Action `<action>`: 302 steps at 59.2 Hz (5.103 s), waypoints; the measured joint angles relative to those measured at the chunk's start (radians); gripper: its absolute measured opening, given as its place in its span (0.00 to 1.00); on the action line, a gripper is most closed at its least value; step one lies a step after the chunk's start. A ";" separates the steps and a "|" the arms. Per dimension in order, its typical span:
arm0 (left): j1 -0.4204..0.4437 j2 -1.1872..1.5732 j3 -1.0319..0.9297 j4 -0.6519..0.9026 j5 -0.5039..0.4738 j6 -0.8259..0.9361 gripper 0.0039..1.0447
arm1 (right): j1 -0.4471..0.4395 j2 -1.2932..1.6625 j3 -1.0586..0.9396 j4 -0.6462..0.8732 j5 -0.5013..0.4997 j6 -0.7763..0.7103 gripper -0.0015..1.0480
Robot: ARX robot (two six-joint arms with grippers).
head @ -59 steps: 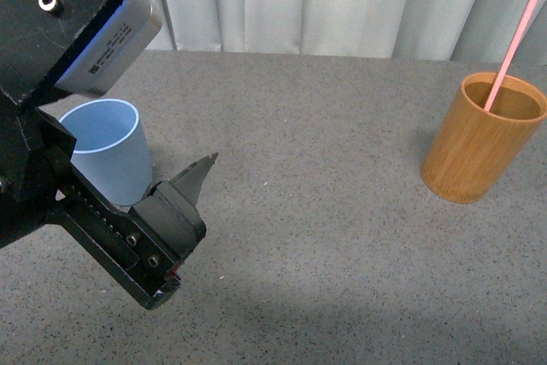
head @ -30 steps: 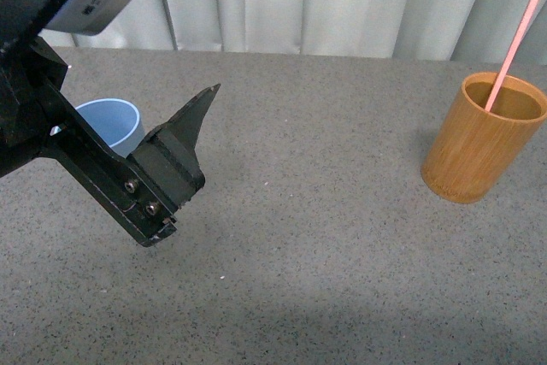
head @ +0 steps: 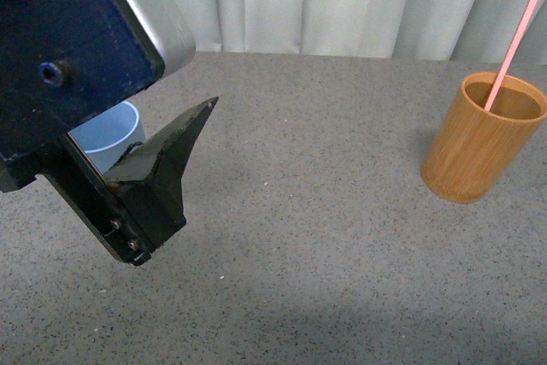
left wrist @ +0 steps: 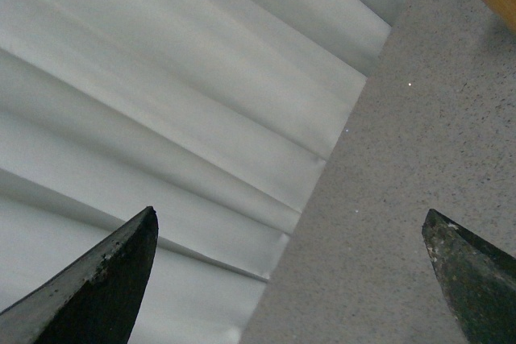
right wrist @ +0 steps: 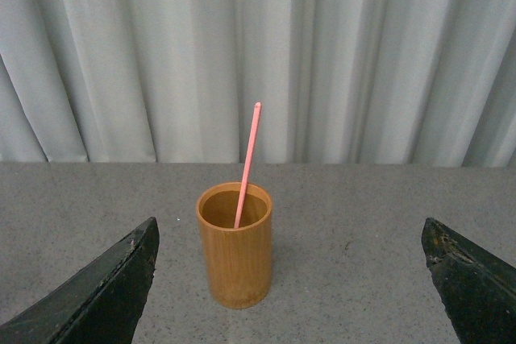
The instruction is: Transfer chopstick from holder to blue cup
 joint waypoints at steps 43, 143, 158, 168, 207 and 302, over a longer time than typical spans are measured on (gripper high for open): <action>0.075 -0.219 0.174 -0.965 -0.031 -0.788 0.94 | 0.000 0.000 0.000 0.000 0.000 0.000 0.91; 0.080 -0.118 0.370 -1.339 -0.163 -1.432 0.94 | 0.000 0.000 0.000 0.000 0.000 0.000 0.91; 0.077 -0.093 0.381 -1.336 -0.191 -1.453 0.94 | 0.000 0.000 0.000 0.000 0.000 0.000 0.91; 0.077 -0.080 0.382 -1.329 -0.210 -1.463 0.94 | 0.000 0.000 0.000 0.000 0.000 0.000 0.91; 0.096 -0.018 0.410 -1.310 -0.261 -1.524 0.94 | 0.000 0.000 0.000 0.000 0.000 0.000 0.91; 0.194 0.072 0.462 -1.291 -0.346 -1.649 0.94 | 0.000 0.000 0.000 0.000 0.000 0.000 0.91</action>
